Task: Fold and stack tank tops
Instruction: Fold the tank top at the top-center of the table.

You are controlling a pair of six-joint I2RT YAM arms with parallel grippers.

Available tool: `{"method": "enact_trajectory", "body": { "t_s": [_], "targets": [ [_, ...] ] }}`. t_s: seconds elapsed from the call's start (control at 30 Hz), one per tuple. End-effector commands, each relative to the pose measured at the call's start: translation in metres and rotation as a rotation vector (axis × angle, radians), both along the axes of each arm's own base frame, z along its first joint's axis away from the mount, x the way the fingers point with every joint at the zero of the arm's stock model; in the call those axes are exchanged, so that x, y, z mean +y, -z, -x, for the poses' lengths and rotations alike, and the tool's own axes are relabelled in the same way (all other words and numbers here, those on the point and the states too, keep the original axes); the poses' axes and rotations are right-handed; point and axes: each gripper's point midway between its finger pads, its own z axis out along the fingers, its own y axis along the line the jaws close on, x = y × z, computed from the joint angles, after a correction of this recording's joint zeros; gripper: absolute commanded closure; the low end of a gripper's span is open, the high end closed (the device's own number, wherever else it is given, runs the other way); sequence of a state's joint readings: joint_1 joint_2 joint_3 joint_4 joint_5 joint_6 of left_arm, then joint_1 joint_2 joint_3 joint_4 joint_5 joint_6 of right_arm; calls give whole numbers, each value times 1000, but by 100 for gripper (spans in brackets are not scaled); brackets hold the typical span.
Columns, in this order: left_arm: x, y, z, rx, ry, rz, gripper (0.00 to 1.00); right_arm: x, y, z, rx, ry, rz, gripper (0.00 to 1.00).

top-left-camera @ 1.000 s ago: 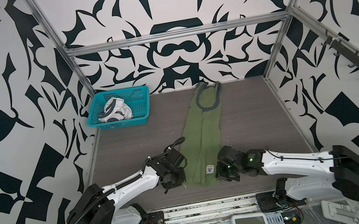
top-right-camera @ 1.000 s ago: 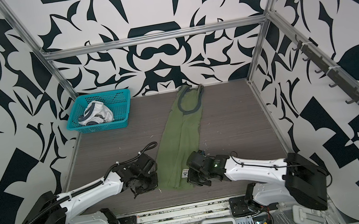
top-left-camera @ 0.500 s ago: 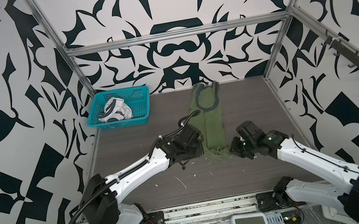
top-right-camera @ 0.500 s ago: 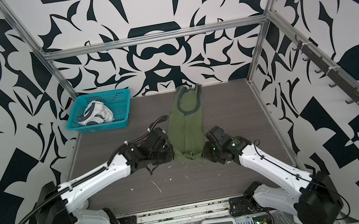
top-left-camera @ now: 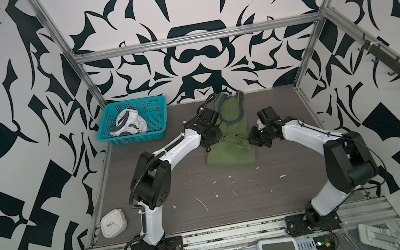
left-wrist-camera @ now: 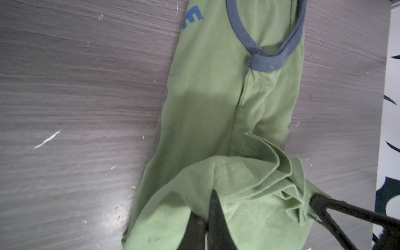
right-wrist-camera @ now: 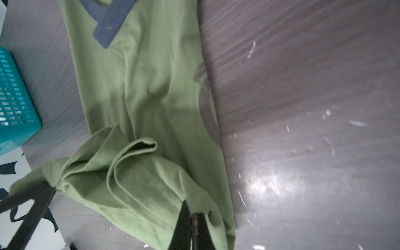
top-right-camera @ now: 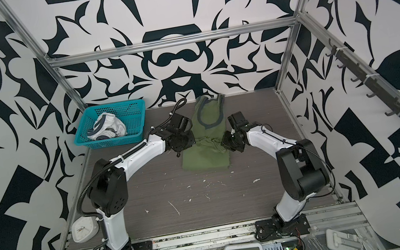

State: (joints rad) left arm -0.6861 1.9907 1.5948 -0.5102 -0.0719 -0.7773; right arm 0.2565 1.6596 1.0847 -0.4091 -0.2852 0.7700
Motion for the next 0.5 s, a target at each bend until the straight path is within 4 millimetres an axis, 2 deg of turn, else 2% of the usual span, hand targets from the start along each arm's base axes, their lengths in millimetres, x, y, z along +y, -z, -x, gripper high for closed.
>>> {"method": "enact_trajectory", "body": {
  "t_s": [0.0,0.2,0.33,0.43,0.47],
  "targets": [
    [3,8,-14,20,2,-5,100,9,-13,-26,-72,-43,-35,100],
    [-6,14,-44,-7,13,35,100,6,-2,-50,-70,-25,-40,100],
    [-10,22,-56,1,22,38,99,0,8,-57,-55,-4,-21,100],
    [-8,31,-61,17,22,34,89,-8,13,-58,-39,13,-9,100],
    [-7,34,-63,24,23,25,83,-10,14,-59,-38,17,-8,95]
  ]
}}
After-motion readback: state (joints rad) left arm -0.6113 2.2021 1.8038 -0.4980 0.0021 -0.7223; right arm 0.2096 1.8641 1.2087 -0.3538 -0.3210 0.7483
